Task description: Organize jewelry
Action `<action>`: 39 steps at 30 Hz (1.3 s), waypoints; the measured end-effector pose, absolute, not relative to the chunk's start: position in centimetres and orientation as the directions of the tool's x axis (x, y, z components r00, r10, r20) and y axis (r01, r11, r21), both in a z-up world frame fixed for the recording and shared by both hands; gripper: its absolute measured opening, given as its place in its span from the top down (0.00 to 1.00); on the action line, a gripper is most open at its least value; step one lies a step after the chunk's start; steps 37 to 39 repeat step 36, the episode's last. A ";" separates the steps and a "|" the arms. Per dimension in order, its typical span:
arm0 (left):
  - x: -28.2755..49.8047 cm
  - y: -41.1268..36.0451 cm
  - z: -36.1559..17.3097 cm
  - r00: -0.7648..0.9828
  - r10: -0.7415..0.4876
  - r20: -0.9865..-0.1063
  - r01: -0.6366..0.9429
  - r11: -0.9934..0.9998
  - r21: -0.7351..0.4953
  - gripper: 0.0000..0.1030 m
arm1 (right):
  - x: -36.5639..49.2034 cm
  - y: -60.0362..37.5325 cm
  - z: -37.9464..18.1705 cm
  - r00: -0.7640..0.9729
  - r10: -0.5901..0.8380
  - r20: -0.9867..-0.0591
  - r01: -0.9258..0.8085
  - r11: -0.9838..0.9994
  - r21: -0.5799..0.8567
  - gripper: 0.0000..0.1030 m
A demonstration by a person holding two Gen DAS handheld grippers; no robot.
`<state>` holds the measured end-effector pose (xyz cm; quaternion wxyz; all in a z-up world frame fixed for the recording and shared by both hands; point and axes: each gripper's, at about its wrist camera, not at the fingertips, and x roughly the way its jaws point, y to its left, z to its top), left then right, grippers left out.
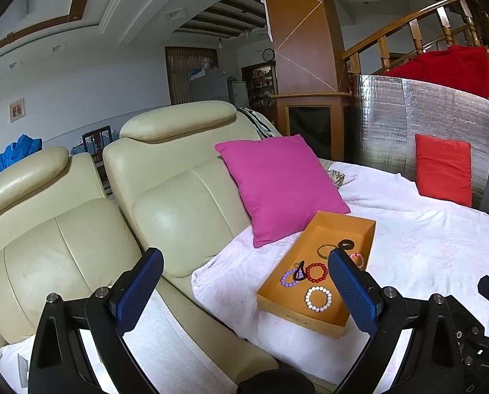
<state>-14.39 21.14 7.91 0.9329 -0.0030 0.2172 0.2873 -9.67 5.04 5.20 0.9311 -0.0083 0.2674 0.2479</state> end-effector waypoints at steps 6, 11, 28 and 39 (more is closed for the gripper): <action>-14.0 21.7 7.7 0.734 0.538 -0.414 -0.543 0.832 0.118 0.03 | -9.0 5.7 5.1 0.734 0.451 -0.508 -0.467 0.878 0.105 0.26; -13.5 22.4 7.4 0.724 0.543 -0.426 -0.553 0.825 0.114 0.03 | -8.0 6.4 4.9 0.740 0.441 -0.508 -0.466 0.880 0.086 0.26; -11.2 25.9 5.4 0.668 0.582 -0.464 -0.602 0.789 0.122 0.03 | -3.9 10.8 2.7 0.710 0.446 -0.546 -0.497 0.865 0.060 0.27; -7.5 23.9 4.2 0.689 0.555 -0.466 -0.553 0.818 0.158 0.03 | -0.9 8.8 1.5 0.723 0.447 -0.526 -0.448 0.884 0.135 0.27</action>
